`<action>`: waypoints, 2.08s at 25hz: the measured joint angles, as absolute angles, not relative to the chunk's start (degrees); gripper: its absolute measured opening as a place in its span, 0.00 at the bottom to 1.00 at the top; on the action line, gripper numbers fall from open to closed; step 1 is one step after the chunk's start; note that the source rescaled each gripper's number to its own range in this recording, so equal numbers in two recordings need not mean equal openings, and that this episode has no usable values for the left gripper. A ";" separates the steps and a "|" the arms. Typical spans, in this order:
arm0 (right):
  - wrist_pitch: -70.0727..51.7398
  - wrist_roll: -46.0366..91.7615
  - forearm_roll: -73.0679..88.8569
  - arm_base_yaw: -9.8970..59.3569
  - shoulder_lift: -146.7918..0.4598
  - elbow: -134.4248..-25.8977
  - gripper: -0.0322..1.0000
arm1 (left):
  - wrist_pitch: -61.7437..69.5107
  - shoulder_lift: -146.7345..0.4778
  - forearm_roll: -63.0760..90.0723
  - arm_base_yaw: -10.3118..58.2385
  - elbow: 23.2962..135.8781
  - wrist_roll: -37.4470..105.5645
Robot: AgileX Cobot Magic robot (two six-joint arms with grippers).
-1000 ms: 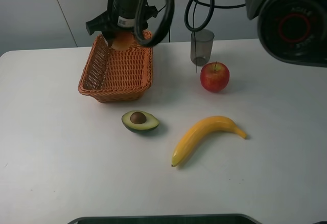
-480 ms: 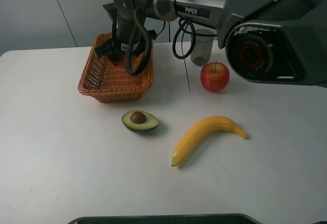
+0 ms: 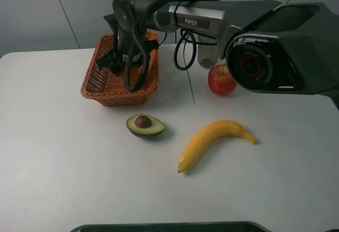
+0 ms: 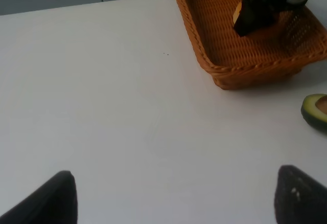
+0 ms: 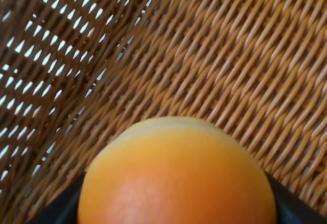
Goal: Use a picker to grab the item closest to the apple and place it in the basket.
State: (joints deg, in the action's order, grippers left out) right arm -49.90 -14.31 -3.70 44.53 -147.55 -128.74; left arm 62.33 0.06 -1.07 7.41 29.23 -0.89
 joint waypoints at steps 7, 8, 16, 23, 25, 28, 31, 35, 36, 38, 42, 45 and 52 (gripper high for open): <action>-49.80 -14.09 -2.70 44.53 -146.40 -128.74 0.99 | 62.33 0.06 -1.07 7.41 29.23 -0.89; -50.30 -14.09 -2.53 44.53 -145.63 -128.74 0.99 | 62.33 0.06 -1.07 7.41 29.23 -0.89; -66.01 -9.98 -2.07 40.76 -136.27 -129.12 0.99 | 62.33 0.06 -1.07 7.41 29.23 -1.10; -68.93 -8.94 -2.31 33.54 -125.88 -116.86 1.00 | 62.33 0.06 -1.07 7.41 29.23 -1.10; -67.55 -8.94 -2.31 31.08 -122.14 -110.55 1.00 | 62.33 0.06 -1.07 7.41 29.23 -1.10; -64.71 -8.94 -2.31 26.62 -115.88 -101.25 1.00 | 62.33 0.06 -1.07 7.41 29.23 -1.10; -62.04 -8.94 -2.31 21.38 -109.98 -92.56 1.00 | 62.33 0.06 -1.07 7.41 29.23 -1.10; -59.44 -8.94 -2.31 14.86 -102.05 -82.42 1.00 | 62.33 0.06 -1.07 7.41 29.23 -1.10; -58.81 -8.79 -2.31 13.11 -100.37 -80.11 1.00 | 62.33 0.06 -1.07 7.41 29.23 -1.10; -58.00 -8.44 -2.31 9.74 -96.32 -76.08 1.00 | 62.33 0.06 -1.07 7.41 29.23 -1.10; -57.01 -7.58 -2.31 4.05 -88.13 -68.06 1.00 | 62.33 0.06 -1.07 7.41 29.23 -1.10; -56.31 -7.22 -2.31 1.25 -80.60 -62.49 1.00 | 62.33 0.06 -1.07 7.41 29.23 -1.10; -55.64 -6.82 -2.20 -0.20 -61.02 -51.97 1.00 | 62.33 0.06 -1.07 7.41 29.23 -1.10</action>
